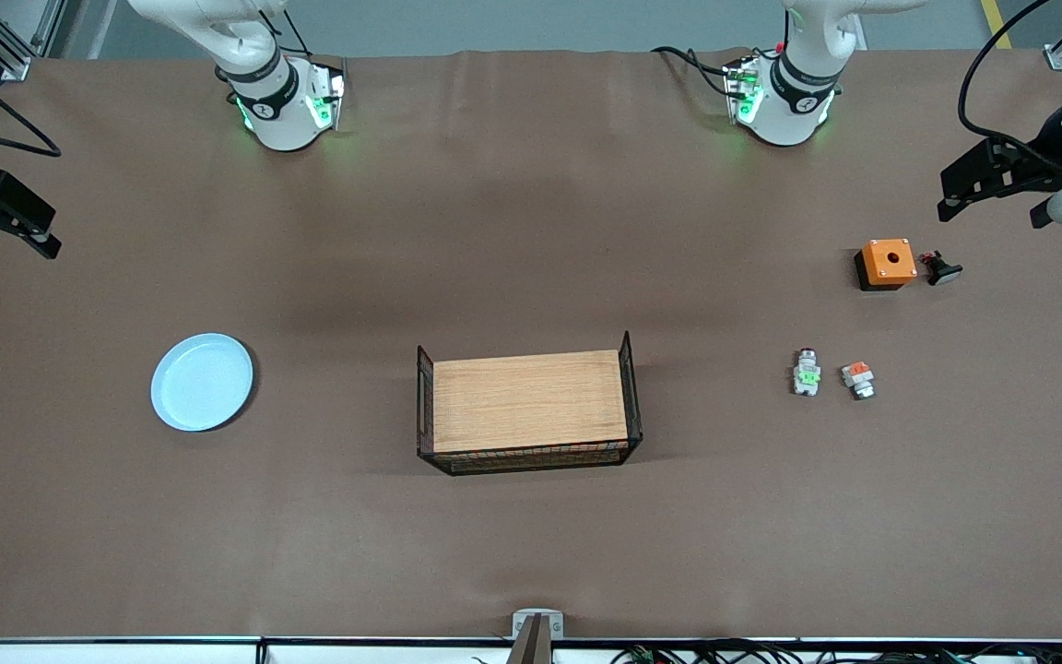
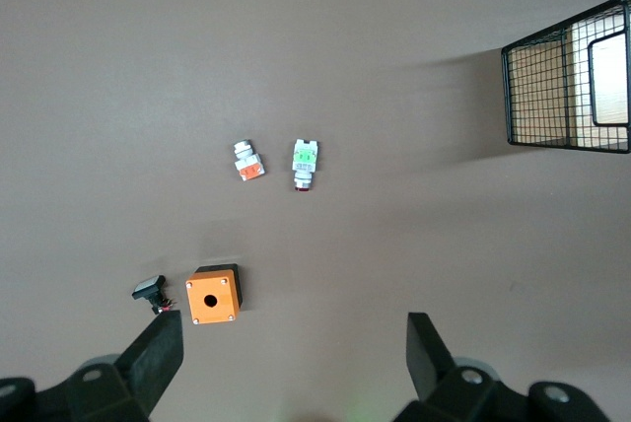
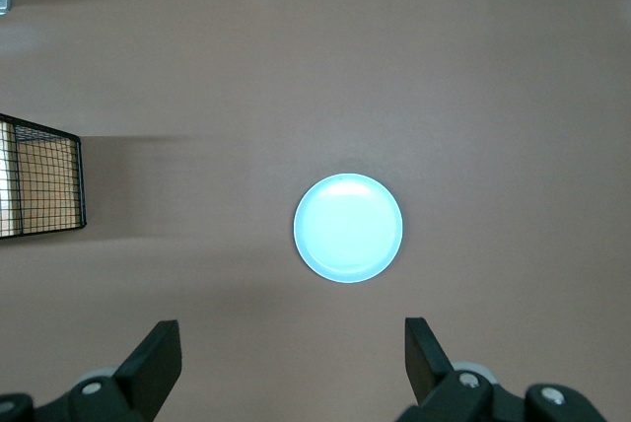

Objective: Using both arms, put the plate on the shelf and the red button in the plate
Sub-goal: 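Reach the right gripper to the plate while the left gripper reaches the button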

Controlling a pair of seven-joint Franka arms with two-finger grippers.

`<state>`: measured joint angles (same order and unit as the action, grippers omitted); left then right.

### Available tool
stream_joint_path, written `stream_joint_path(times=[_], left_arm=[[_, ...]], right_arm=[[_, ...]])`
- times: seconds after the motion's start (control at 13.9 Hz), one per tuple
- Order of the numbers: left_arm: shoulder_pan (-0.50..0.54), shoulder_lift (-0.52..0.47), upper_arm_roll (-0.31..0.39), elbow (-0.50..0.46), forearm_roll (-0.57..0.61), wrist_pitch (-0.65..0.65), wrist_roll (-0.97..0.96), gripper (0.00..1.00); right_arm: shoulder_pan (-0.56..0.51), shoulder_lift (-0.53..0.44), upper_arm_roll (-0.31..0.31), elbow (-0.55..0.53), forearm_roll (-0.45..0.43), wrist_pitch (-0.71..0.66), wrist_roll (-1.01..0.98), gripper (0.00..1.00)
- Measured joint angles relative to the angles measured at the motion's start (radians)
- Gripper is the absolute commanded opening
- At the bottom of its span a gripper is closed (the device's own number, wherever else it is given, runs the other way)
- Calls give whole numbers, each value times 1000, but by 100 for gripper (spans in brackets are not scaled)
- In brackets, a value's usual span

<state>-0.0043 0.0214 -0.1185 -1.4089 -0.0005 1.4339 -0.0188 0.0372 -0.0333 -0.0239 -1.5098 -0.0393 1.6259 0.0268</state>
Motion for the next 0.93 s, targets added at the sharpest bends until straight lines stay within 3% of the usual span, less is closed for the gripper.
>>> stream_joint_path(times=[0.57,0.93], left_arm=[[0,3,-3,-14,0,3,0,100],[-6,72,-26,-74,2,85,-2,100]], right_arm=[[0,3,-4,-4,0,-3,0,100],[-94,26,-20,-139,0,102,-103,100]])
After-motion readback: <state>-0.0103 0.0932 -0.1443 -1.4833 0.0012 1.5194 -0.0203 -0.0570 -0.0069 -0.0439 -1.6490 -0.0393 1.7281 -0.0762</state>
